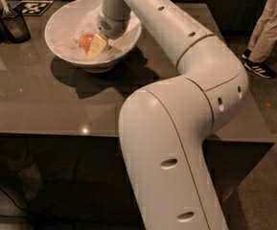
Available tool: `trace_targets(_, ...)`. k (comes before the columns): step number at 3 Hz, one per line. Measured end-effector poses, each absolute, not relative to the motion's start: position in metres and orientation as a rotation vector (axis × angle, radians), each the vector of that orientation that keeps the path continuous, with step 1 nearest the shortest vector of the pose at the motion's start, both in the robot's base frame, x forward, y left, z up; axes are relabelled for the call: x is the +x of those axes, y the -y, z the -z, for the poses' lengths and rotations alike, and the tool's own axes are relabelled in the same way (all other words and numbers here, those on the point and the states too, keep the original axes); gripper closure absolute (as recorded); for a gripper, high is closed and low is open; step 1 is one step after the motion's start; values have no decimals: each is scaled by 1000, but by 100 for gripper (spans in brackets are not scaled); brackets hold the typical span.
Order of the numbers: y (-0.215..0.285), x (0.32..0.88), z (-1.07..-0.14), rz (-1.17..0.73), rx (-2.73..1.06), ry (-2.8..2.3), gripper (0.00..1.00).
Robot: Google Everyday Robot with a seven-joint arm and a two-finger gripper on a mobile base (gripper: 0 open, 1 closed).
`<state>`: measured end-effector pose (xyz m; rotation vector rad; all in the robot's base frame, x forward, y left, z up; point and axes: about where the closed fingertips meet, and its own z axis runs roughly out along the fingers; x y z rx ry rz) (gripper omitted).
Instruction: Pick apple from white bowl
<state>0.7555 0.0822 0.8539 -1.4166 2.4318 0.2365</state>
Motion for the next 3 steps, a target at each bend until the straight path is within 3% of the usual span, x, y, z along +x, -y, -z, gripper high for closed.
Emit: trace_targets(3, -82, 756, -854, -237, -1417, -2432, 66)
